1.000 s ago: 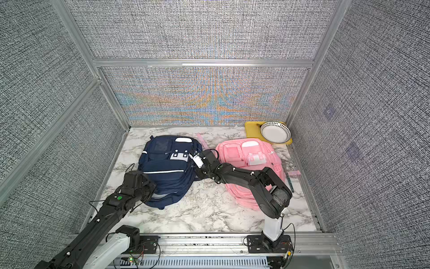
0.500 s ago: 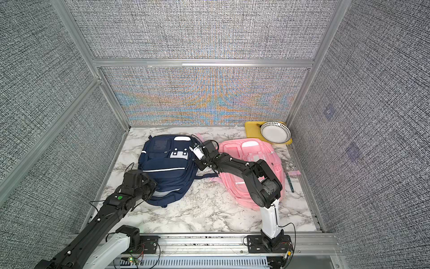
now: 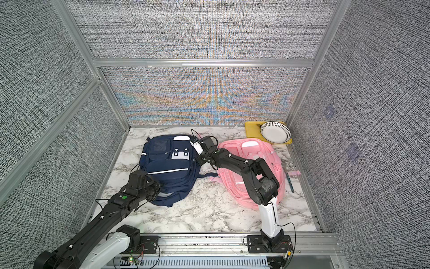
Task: Zip up the backpack
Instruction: Zip the zipper on the backpack, then adjust the backpack at the center of the board.
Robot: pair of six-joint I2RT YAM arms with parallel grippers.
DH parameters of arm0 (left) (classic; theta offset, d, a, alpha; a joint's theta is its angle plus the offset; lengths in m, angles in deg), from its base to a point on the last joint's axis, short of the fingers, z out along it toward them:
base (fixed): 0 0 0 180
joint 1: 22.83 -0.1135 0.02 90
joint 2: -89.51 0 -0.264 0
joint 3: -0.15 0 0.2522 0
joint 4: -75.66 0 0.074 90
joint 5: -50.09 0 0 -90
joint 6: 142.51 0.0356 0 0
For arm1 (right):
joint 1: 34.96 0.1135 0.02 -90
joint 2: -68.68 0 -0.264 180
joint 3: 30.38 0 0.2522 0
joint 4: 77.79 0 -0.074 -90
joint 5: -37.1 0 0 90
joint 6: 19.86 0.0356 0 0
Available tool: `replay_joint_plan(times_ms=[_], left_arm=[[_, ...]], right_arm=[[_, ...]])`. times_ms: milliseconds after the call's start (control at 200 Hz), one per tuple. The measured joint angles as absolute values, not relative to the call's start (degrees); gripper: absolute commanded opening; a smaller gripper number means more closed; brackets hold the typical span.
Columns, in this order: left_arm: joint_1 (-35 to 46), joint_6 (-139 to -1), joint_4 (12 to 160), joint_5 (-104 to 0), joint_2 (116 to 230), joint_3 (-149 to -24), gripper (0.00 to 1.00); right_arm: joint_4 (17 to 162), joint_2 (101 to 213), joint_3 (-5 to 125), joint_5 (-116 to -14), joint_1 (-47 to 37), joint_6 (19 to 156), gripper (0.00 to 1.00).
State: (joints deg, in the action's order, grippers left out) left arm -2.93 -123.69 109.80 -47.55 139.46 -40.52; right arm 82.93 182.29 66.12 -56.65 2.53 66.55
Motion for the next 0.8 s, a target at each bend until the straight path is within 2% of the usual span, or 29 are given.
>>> replay_joint_plan(times_ms=[80, 210, 350, 485, 801], left_arm=[[-2.8, -122.0, 112.4, -46.6, 138.7, -42.0, 0.53], [-3.0, -118.2, 116.9, -42.9, 137.2, -45.6, 0.61], [-5.0, -113.2, 120.8, -38.2, 136.5, -49.8, 0.6], [-12.2, -109.0, 121.2, -37.1, 139.2, -50.4, 0.59], [-28.3, -100.8, 119.3, -43.2, 158.4, -57.3, 0.56]], right_arm=[[83.0, 179.0, 64.4, -55.9, 3.8, 68.3, 0.47], [82.4, 175.1, 61.8, -55.3, 7.2, 71.9, 0.48], [82.4, 172.2, 58.3, -56.6, 10.2, 77.8, 0.49], [84.2, 170.1, 54.9, -60.2, 14.2, 83.5, 0.51], [86.9, 176.3, 59.6, -60.9, 21.6, 87.4, 0.51]])
